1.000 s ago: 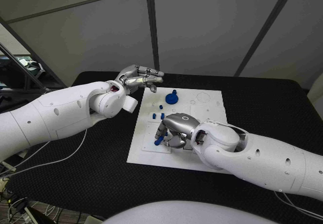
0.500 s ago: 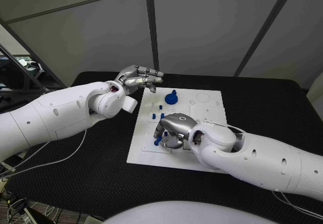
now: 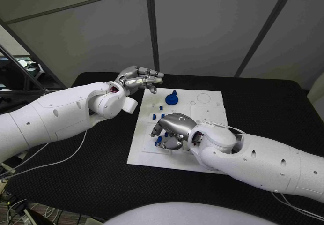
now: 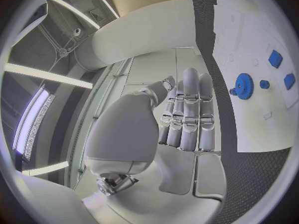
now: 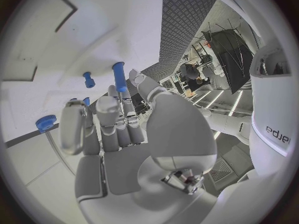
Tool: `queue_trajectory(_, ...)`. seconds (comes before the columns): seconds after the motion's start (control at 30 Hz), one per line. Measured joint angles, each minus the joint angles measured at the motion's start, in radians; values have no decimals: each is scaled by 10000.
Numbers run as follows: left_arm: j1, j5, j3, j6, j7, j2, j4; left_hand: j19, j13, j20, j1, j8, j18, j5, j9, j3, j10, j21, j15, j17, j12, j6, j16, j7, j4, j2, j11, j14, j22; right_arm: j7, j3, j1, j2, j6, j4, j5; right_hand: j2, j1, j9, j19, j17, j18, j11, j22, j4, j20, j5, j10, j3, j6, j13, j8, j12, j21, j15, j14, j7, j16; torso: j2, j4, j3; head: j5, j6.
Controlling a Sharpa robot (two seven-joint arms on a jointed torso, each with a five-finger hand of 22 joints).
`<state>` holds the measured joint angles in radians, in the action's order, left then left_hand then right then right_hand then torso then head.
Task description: Assemble the parts on the task board
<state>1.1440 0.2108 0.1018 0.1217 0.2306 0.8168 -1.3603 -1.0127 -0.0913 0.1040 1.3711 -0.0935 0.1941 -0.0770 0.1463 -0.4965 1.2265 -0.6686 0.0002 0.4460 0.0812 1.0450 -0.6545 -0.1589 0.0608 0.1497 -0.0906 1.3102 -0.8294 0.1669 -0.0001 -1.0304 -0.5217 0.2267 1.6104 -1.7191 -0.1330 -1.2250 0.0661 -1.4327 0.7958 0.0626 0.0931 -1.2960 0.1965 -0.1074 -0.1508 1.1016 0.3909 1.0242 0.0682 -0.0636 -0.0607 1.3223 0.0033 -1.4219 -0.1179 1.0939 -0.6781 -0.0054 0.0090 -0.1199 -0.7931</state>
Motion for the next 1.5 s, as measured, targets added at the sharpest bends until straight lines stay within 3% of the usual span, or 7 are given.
queue_trajectory(0.07, 0, 0, 0, -7, -14, 0, 4, 0, 0, 0, 0, 0, -1, 0, 0, 0, 0, 0, 0, 0, 0, 0, 0, 0, 0, 0, 0, 0, 0, -47, 0, 0, -13, 105, 4, 23, 1, 1, 0, 17, -63, 0, 11, -11, -25, 4, 0, -11, -51, -52, 29, 0, -45, -22, 2, 2, -52, -50, 0, -2, 2, 1, 6)
queue_trajectory(0.13, 0, 0, 0, -16, -30, 2, 8, 0, 0, 0, 0, 0, 0, 0, 0, 0, 0, 0, 0, 1, 0, 0, 0, 0, 0, 0, 0, 0, 0, -91, -1, 0, -34, 222, 17, 54, 1, 1, 0, 17, -21, -1, -82, -74, -15, 4, 0, 111, -74, -102, 65, 0, -95, 20, 2, 2, -1, -50, 0, -3, 2, 1, 7)
queue_trajectory(0.3, 0, 0, -1, -33, -69, 10, 15, 0, 1, 0, 0, 37, 0, 0, 0, 0, 0, 0, 0, 1, 0, 0, 0, 0, 0, 0, 0, 0, -1, -113, -1, 0, -111, 380, 36, 90, -51, -51, 0, 17, -93, 0, -34, -15, -20, 4, 137, 113, -377, -264, 67, 0, -95, 20, 2, 1, 90, -50, 0, -5, 6, 4, 19)
queue_trajectory(0.9, 0, -1, -4, -56, -129, 32, 18, 0, 3, 0, 1, 36, 0, 0, 0, 0, 1, 0, 0, 3, 0, 1, 39, 1, 0, 1, 1, 0, 8, -32, -2, 1, -330, 151, 133, 84, -72, -29, 14, -114, 103, -2, -114, -121, -128, 58, 220, 193, -759, -300, 132, 0, -93, 167, -72, -74, 126, 107, -7, -6, 4, 5, -4)
queue_trajectory(1.03, 0, -1, -5, -59, -136, 29, 20, 0, 3, 0, 1, 36, 0, 0, 0, 0, 1, 0, 0, 3, 0, 1, 39, 1, 0, 1, 1, 0, 7, -32, -2, 1, -320, 121, 106, 83, 191, -292, 23, -245, 281, -3, -170, -120, -72, 113, 220, 562, -703, -228, 162, 0, -155, 365, -144, -146, 55, 293, -8, -3, 3, 6, -5)
queue_trajectory(1.2, 0, -1, -5, -59, -145, 31, 23, 0, 3, 0, 1, 36, 1, 0, 0, 0, 1, 0, 0, -6, 0, 1, 39, 1, 0, 1, 1, 0, 7, -44, -2, 1, -305, 119, 100, 83, 547, -648, 33, -330, 855, -3, -404, -119, 94, 198, 182, 1353, -112, -80, 203, 0, -311, 795, -322, -324, -49, 713, -9, 2, 2, 7, -38)
queue_trajectory(1.5, 0, -1, -6, -58, -164, 37, 23, 0, -6, 0, 1, 35, 1, 42, 0, 0, 1, 0, 0, -6, 0, 1, 39, 1, 0, 1, 1, 0, 17, -61, -2, 1, -287, 146, 95, 85, 584, -685, 32, -326, 1037, -3, -486, -118, 270, 273, 139, 1776, 280, 22, 213, 0, -311, 931, -392, -395, -15, 838, -9, 3, -1, -9, -74)
